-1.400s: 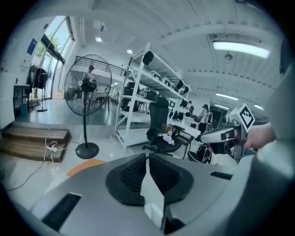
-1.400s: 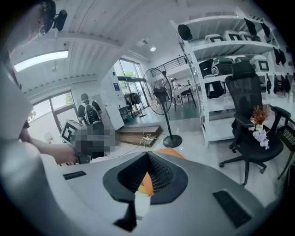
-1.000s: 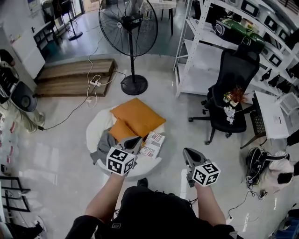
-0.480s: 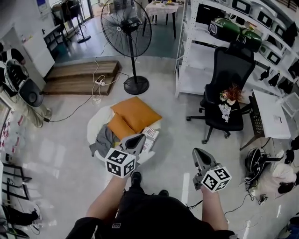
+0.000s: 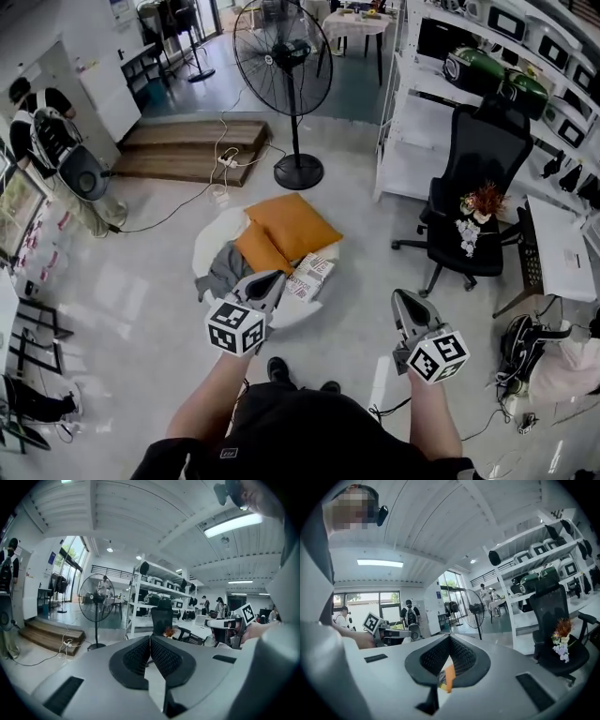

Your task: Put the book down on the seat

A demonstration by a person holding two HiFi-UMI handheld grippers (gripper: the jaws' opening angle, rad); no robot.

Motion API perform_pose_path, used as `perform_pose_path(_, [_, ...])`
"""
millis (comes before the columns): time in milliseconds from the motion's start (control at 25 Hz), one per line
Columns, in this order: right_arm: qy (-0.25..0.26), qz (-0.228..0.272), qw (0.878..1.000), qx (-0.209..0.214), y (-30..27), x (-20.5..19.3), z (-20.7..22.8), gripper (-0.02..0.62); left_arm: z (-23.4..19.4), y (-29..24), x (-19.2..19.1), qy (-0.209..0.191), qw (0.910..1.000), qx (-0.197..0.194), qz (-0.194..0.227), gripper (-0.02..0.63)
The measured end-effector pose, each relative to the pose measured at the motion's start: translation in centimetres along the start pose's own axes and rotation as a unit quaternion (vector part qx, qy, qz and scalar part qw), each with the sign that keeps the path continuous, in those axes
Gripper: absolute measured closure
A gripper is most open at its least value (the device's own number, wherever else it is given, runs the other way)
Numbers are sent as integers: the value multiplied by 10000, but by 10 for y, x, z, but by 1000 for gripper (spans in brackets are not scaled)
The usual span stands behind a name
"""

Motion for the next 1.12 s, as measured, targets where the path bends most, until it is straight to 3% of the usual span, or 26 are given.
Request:
perform_pose_path(240, [91,142,9998,119,-31,20,-12,588,-23,12,16,246,9991,21,341,601])
perform_pose_path(520, [233,119,9997,-32,-48,27,-18,588,-53,1,27,221,9987,-65,457,601])
perform_pose_path(800, [247,108,9996,84,-70,31,-21,588,-61,-20,42,59,9985,-200,509,601])
perform_pose_path(1120, [239,5,9995,182,-79,24,-22,588,-66,-29,30,135,9989,-284,339,601])
Point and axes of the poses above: the fingertips, and each gripper's own axes: y backward along the fingers, z to its right, x out of its top, the point moved 10 cm from there along y, backward along the fingers, and after that the axes turned 10 degrees about x, right-handed, at the moved point
